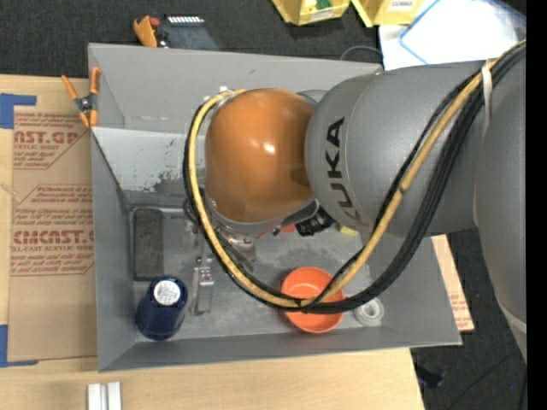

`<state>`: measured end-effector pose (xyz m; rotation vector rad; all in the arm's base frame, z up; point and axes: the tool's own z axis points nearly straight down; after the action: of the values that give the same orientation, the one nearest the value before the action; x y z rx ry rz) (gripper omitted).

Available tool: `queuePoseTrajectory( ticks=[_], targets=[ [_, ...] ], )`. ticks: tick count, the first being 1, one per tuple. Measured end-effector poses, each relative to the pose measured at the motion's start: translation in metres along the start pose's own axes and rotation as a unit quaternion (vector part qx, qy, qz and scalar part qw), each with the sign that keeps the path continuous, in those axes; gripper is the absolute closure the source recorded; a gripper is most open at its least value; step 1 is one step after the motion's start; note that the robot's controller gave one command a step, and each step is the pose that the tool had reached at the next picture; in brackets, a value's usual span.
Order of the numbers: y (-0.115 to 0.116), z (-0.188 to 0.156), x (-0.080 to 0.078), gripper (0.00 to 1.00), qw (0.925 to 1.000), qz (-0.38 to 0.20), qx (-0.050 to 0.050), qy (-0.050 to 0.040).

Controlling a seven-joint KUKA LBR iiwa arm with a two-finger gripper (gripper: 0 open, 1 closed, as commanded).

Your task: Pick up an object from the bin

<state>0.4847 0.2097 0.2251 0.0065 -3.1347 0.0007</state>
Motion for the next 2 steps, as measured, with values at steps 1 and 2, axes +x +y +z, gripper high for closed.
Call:
queuePoseTrajectory(
  ticks=[1,2],
  targets=[
    [-0.001,-0.005,-0.002,0.00,1.0000,0.002,-0.001,-0.0038],
    [0.012,0.054,-0.007,0.00,0.9932,-0.116,-0.001,-0.0045]
  ],
)
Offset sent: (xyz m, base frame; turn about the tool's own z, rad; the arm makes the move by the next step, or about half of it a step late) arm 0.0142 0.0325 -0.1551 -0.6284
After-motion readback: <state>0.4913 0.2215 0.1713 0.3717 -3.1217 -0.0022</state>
